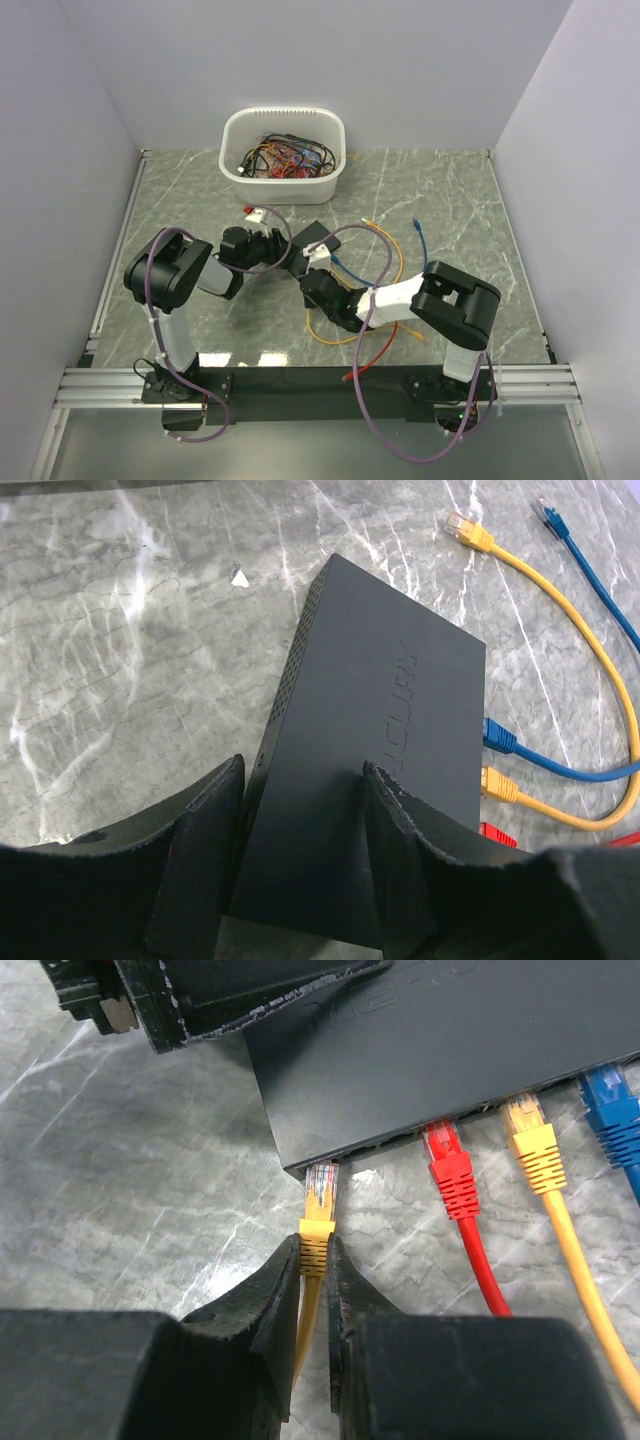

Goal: Insert the plug into the switch port

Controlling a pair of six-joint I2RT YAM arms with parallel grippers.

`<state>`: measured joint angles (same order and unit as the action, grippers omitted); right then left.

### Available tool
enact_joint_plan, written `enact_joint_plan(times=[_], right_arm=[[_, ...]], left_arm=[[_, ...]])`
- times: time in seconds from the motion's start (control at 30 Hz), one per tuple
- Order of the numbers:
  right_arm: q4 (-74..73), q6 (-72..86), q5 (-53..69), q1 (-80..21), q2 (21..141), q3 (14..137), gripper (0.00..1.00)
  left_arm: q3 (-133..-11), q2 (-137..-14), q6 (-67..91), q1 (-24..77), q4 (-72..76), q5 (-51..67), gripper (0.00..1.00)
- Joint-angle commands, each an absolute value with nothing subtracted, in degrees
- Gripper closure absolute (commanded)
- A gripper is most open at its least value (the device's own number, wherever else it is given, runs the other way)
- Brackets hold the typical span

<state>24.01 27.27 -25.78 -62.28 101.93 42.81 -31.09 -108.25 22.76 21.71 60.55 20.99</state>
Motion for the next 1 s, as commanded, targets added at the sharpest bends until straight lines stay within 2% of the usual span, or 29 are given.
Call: enact_joint_plan(times=[0.0, 0.57, 0.97], right_arm=[[30.6, 24.4, -26.5, -62.7, 99.7, 41.8, 1.00], [30.4, 13.6, -28.6, -62.4, 99.9, 44.2, 1.00], [37.1, 7.3, -27.6, -61.3, 99.5, 42.7, 1.00]], left_arm=[[-31.6, -109.2, 20.7, 23.0, 56.9, 27.1, 0.46], [-32.9, -110.6, 18.5, 23.0, 54.6, 30.1, 0.53], [-34.7, -112.9, 18.3, 23.3, 53.6, 34.4, 0.55]])
